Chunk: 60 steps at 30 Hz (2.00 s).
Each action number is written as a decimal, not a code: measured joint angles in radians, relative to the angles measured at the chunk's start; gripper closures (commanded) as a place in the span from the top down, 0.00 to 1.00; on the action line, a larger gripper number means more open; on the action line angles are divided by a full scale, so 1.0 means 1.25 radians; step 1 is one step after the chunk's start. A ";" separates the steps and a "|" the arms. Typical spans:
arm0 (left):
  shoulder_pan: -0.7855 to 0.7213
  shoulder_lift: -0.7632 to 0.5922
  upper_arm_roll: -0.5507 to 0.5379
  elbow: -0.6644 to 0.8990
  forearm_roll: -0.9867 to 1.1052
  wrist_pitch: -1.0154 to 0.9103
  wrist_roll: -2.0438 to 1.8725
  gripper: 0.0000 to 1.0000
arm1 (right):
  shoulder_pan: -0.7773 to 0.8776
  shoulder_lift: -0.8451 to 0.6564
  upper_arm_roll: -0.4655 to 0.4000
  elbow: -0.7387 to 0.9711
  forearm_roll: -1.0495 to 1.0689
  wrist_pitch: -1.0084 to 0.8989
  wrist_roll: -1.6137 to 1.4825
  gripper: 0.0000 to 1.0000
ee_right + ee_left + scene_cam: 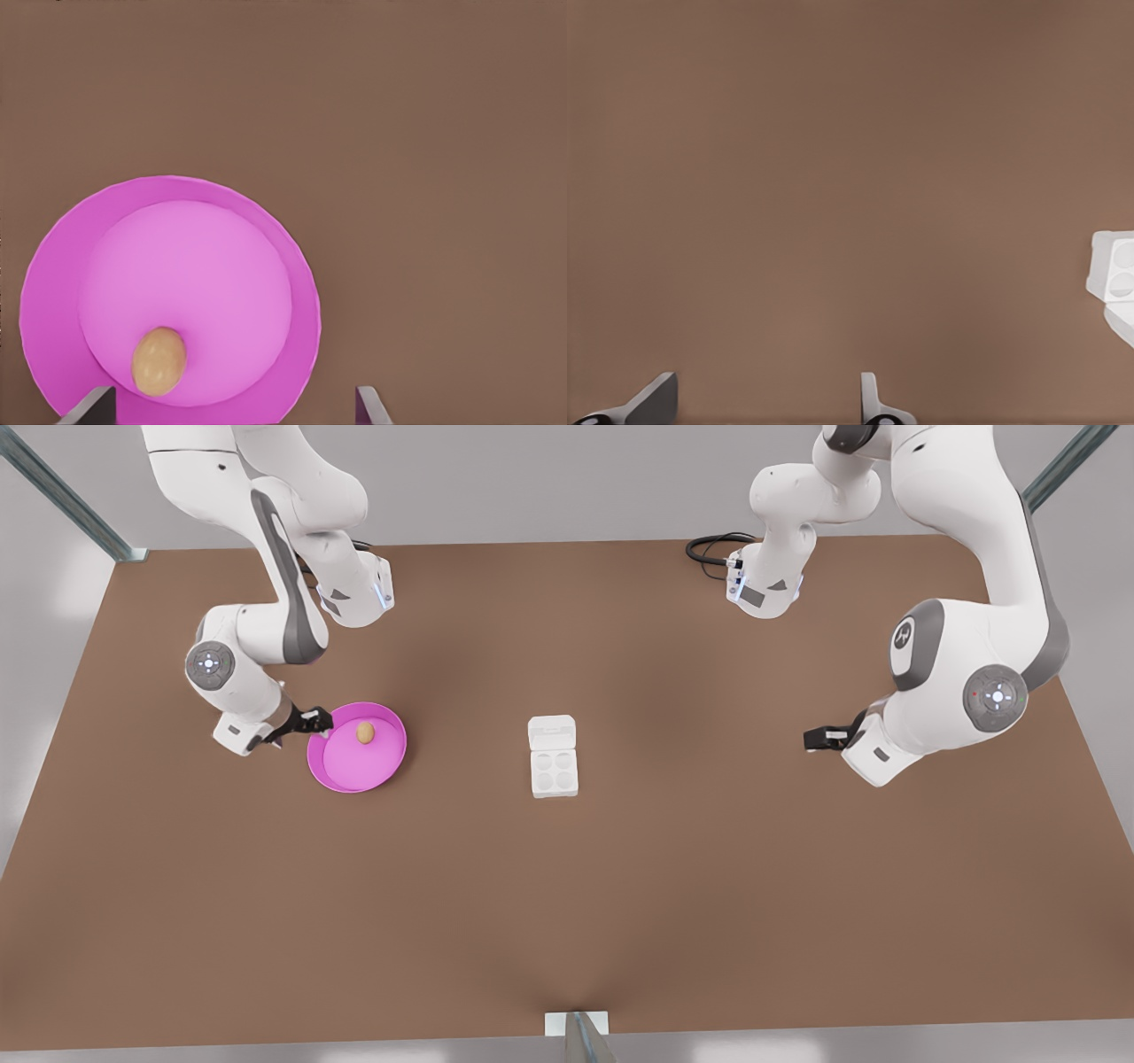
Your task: Pack egg into the box and close the box lid
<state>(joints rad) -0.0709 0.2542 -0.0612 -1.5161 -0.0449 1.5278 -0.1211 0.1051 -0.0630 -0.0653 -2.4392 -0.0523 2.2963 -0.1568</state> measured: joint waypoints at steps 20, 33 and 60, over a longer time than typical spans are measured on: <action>0.003 0.006 0.000 0.000 0.004 0.000 0.001 1.00 | 0.093 0.058 0.002 -0.131 0.009 0.151 0.165 1.00; 0.002 0.013 0.000 0.000 0.009 0.001 0.001 1.00 | 0.075 0.103 0.002 -0.128 0.010 0.152 0.240 1.00; 0.000 0.018 0.000 0.002 0.017 0.003 0.001 1.00 | 0.103 0.180 0.014 -0.144 0.008 0.235 0.285 1.00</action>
<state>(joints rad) -0.0706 0.2766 -0.0612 -1.5134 -0.0234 1.5310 -0.1204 0.2343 0.1614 -0.0484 -2.6194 -0.0418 2.5896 0.1995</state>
